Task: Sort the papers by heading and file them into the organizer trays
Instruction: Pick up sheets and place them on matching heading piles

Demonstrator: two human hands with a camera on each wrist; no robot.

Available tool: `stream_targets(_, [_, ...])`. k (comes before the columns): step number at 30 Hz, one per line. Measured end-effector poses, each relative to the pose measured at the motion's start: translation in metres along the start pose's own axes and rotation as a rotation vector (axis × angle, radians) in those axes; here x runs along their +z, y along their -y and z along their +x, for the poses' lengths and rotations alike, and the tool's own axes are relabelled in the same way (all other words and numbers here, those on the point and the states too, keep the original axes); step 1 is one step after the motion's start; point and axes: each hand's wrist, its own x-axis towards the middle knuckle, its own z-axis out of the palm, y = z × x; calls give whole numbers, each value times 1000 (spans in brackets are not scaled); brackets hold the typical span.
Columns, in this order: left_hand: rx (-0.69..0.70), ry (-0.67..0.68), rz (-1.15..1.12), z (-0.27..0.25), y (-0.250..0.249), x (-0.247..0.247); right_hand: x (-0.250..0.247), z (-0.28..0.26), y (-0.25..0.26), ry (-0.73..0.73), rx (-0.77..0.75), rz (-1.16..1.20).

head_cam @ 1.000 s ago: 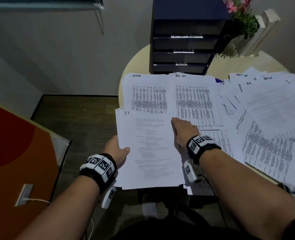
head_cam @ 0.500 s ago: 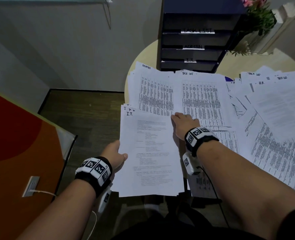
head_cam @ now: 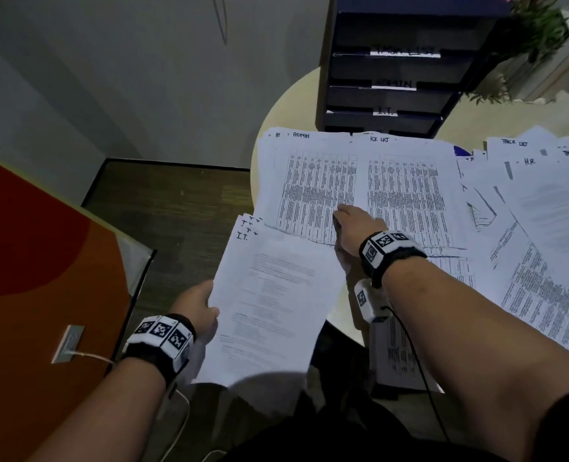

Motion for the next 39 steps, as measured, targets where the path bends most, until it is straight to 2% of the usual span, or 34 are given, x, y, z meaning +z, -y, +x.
stream_targets(4, [-12,-133,-138,-9,18,-11,-4,6,2,33,-36,-30])
stream_targets(6, [-10,-170,-183,-8,30,-18,0,4,1,6,-27,-38])
stream_targets(9, [-14,-228,-244,-6,42,-29,10,-8,-3,-169,-77,-22])
stream_targets(12, [-162,-182,-283,-3,37,-27,16,-28,-3,-343,-158,134])
stream_targets(14, [-248,-194,-350,4,22,-19,19,-44,-6,-268,-175,465])
stream_targets(16, [-209,-180,-407,5,-9,-11,18,-63,-12,-99,-109,905])
stream_targets(17, [-182,-159,-380,6,-27,-8,20,-71,-18,-67,-63,1095])
stream_targets(19, [-107,-39,-320,12,-55,4,22,-91,-26,-94,72,1336])
stream_targets(20, [-76,-45,-364,17,-62,10,26,-97,-31,-100,109,1421])
stream_targets(21, [-81,-31,-414,25,-66,18,30,-105,-34,-88,165,1540])
stream_targets(23, [-105,56,-456,28,-76,29,41,-114,-43,-94,239,1604])
stream_targets(25, [-152,101,-469,18,-97,35,50,-120,-48,-12,239,1406])
stream_targets(27, [-176,108,-548,13,-107,43,57,-123,-47,-39,226,1096])
stream_targets(28, [-195,109,-585,12,-109,47,64,-120,-47,-55,236,1017])
stream_targets(33, [-261,-18,-568,18,-114,58,80,-114,-20,-88,224,964])
stream_targets(35, [-260,-67,-589,21,-115,60,76,-114,-12,-130,278,954])
stream_targets(39, [-209,-150,-494,19,-112,67,81,-112,-13,-309,372,775])
